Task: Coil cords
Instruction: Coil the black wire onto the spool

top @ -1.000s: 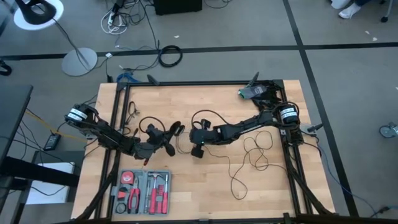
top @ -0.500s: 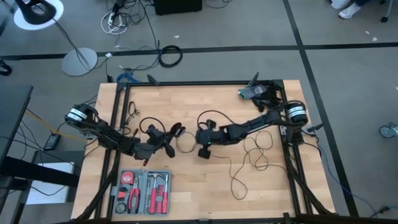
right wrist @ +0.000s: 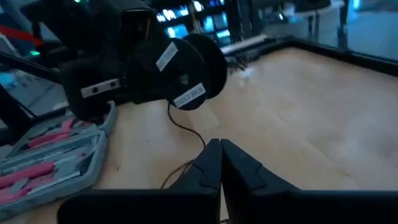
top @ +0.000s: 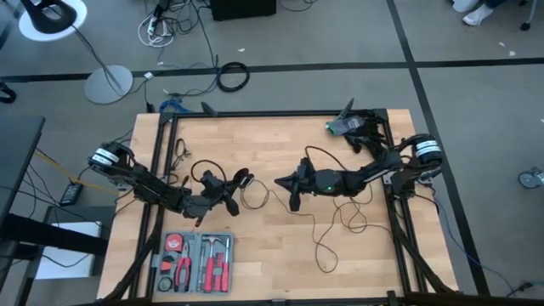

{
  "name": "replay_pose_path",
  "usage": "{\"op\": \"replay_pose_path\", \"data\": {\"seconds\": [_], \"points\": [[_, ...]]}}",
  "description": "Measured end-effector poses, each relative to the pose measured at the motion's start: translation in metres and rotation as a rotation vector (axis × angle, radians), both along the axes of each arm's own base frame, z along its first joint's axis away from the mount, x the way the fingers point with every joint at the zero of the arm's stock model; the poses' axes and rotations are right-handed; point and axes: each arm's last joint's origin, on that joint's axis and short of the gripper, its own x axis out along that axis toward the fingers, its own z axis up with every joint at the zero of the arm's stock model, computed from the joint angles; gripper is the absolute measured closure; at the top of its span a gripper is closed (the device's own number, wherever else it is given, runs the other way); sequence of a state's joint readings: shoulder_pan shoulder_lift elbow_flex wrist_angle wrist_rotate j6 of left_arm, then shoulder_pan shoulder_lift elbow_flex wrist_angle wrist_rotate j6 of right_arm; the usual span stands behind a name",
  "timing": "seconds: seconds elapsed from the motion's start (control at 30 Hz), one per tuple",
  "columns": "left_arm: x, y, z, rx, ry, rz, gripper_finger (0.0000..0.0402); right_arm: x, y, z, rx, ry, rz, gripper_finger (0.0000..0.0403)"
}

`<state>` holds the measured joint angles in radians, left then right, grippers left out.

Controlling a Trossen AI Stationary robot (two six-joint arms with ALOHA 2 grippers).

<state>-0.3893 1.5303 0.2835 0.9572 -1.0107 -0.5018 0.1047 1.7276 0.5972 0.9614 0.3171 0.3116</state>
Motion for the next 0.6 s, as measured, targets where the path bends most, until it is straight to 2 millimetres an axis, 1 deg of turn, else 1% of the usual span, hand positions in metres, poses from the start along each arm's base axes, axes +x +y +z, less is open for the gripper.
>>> {"op": "replay_pose_path", "data": {"seconds": [0.13, 0.23, 0.4, 0.5, 0.6], "points": [[0.000, 0.000, 0.001, 0.006, -0.005, -0.007, 0.0401, 0.008, 0.001, -0.013, -0.060, -0.020, 0.017, 0.0388], [0.001, -0.001, 0.004, 0.013, -0.016, -0.022, 0.0401, 0.019, 0.002, -0.025, -0.102, 0.022, 0.025, 0.0381], [0.003, -0.002, 0.011, 0.044, -0.047, -0.057, 0.0401, 0.032, 0.004, -0.044, -0.113, 0.088, 0.029, 0.0363], [0.003, -0.005, 0.015, 0.070, -0.068, -0.084, 0.0401, 0.039, 0.004, -0.051, -0.113, 0.105, 0.031, 0.0348], [0.002, -0.009, 0.021, 0.092, -0.096, -0.101, 0.0401, 0.046, 0.005, -0.052, -0.112, 0.100, 0.037, 0.0331]]}}
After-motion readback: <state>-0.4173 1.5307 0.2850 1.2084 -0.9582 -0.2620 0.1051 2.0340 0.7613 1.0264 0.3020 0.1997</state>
